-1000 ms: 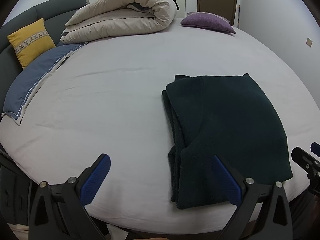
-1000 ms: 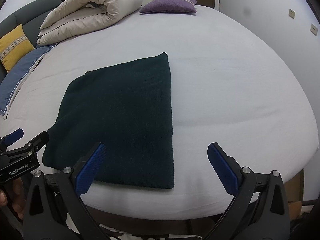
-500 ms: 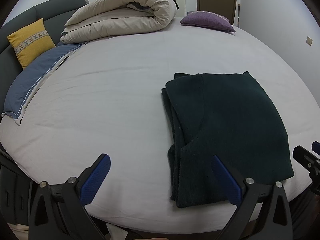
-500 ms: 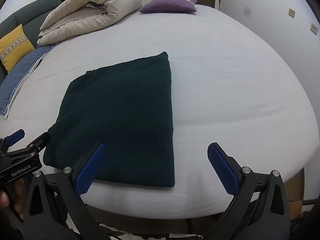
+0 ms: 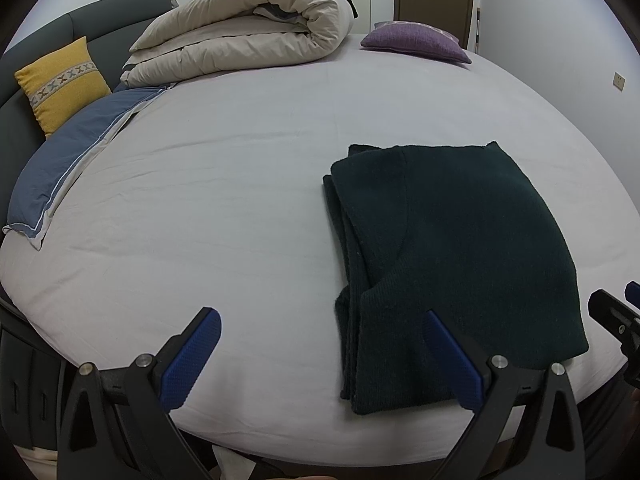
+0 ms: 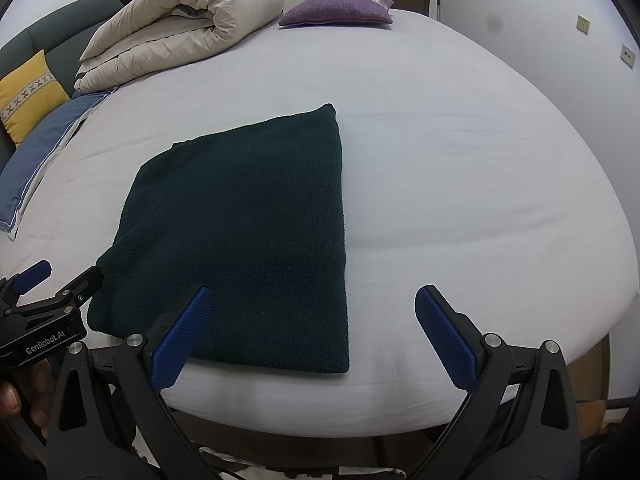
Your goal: Fold small clothes
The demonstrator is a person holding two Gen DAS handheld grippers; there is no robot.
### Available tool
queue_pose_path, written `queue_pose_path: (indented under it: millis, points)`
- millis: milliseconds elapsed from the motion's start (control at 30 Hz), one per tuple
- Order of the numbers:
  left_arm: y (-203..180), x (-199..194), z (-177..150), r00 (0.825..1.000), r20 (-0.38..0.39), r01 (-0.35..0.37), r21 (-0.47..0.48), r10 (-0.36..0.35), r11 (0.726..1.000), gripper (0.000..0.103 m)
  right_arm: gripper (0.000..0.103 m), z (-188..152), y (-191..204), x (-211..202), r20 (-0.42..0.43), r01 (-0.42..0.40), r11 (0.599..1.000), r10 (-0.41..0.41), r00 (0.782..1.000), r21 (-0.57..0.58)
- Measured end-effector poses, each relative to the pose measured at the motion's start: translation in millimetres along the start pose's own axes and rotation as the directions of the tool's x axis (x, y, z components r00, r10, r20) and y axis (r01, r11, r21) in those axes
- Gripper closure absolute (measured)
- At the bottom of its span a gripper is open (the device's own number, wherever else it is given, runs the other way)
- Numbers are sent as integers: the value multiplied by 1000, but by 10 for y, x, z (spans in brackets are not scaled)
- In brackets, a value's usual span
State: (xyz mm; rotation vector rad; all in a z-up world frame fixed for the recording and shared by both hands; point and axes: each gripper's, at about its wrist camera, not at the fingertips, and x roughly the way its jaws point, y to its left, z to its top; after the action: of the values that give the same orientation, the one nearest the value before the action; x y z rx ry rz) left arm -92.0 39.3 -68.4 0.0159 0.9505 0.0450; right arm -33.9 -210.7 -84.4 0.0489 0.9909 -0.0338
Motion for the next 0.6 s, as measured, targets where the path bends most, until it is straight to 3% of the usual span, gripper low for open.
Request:
queue_pose_path:
  millis: [600]
  points:
    - [7, 8, 0, 1000, 0, 1, 0, -1, 1000, 0, 0, 18, 33, -30, 1, -3, 1000, 3, 1000, -3]
